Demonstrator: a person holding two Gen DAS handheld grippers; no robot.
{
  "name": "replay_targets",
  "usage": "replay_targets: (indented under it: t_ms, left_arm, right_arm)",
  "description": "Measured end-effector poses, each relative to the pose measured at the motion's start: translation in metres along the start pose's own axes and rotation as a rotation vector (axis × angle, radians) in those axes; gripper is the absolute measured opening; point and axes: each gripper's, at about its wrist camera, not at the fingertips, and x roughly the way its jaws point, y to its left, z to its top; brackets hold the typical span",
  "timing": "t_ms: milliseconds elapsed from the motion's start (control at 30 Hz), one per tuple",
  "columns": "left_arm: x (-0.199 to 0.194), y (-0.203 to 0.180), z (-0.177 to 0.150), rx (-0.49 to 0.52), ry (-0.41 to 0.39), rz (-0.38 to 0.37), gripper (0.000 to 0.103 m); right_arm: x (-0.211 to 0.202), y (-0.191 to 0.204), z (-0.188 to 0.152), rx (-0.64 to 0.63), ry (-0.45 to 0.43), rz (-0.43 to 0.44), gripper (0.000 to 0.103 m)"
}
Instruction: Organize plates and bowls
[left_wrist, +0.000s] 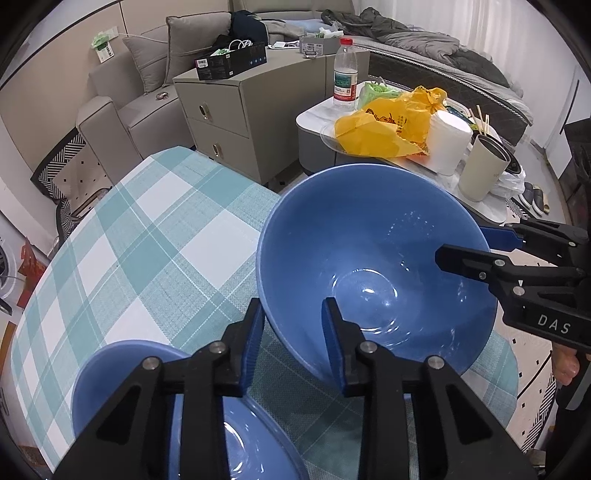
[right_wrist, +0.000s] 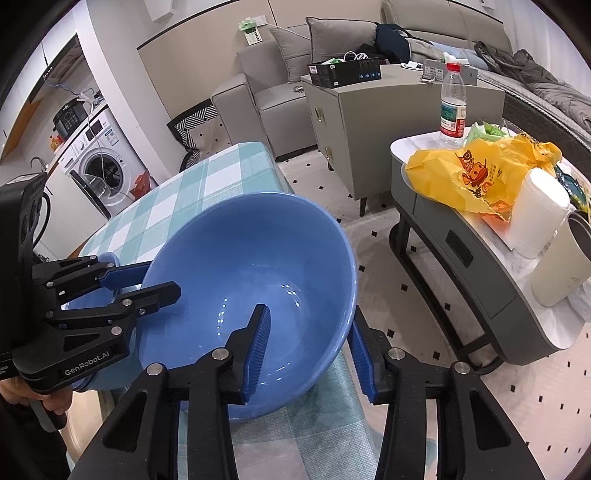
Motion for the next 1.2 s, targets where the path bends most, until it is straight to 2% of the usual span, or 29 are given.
replay_targets:
  t_ms: [167, 367, 1200]
  left_arm:
    - [-0.003, -0.001, 0.002, 0.001, -0.012, 0.008, 0.030]
    - [-0.007, -0.001, 0.003, 0.005, -0.027, 0.019, 0.030]
    - [-0.049, -0.001, 0.003, -0.002, -0.140, 0.037, 0.029]
  right_arm:
    - [-0.002, -0.001, 0.002, -0.004, -0.012, -0.015, 0.036]
    - [-0.003, 0.000, 0.001, -0.019, -0.021, -0.026, 0.034]
    - [-0.039, 0.015, 0.006, -0.055, -0.101, -0.042, 0.033]
